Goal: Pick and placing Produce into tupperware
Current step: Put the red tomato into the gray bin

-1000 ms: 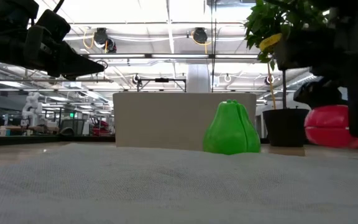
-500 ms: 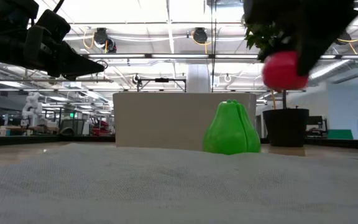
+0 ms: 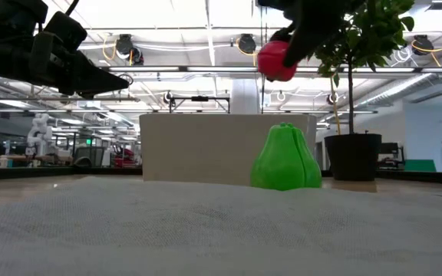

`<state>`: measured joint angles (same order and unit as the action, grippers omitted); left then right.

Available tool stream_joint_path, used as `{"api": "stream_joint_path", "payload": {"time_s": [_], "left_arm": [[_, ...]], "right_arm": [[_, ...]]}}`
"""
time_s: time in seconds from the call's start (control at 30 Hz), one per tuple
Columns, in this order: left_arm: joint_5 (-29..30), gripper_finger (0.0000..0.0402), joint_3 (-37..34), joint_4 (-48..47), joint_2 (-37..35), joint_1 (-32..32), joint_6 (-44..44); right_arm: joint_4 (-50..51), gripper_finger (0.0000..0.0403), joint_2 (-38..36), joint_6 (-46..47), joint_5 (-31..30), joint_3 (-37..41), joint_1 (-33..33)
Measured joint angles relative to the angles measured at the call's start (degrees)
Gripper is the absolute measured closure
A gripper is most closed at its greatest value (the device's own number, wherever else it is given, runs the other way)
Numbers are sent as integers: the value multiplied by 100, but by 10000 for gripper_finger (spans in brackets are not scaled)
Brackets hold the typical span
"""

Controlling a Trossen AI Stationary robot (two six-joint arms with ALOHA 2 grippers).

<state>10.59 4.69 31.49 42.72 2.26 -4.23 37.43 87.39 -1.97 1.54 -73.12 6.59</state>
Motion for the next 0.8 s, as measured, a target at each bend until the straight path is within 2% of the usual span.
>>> {"api": "stream_joint_path", "payload": {"time_s": [0.2, 0.3, 0.5, 0.8], "left_arm": [[0, 382, 0, -1, 1, 0, -94], [0, 382, 0, -2, 0, 0, -149], [14, 382, 0, -7, 0, -1, -210], [42, 382, 0, -62, 0, -4, -205]], "right_arm": [[-204, 160, 74, -418, 35, 0, -310], [-508, 160, 186, -493, 302, -2, -460], [-1175, 160, 735, -782, 606, -2, -590], [-1021, 160, 1496, -1583, 761, 0, -614]]}}
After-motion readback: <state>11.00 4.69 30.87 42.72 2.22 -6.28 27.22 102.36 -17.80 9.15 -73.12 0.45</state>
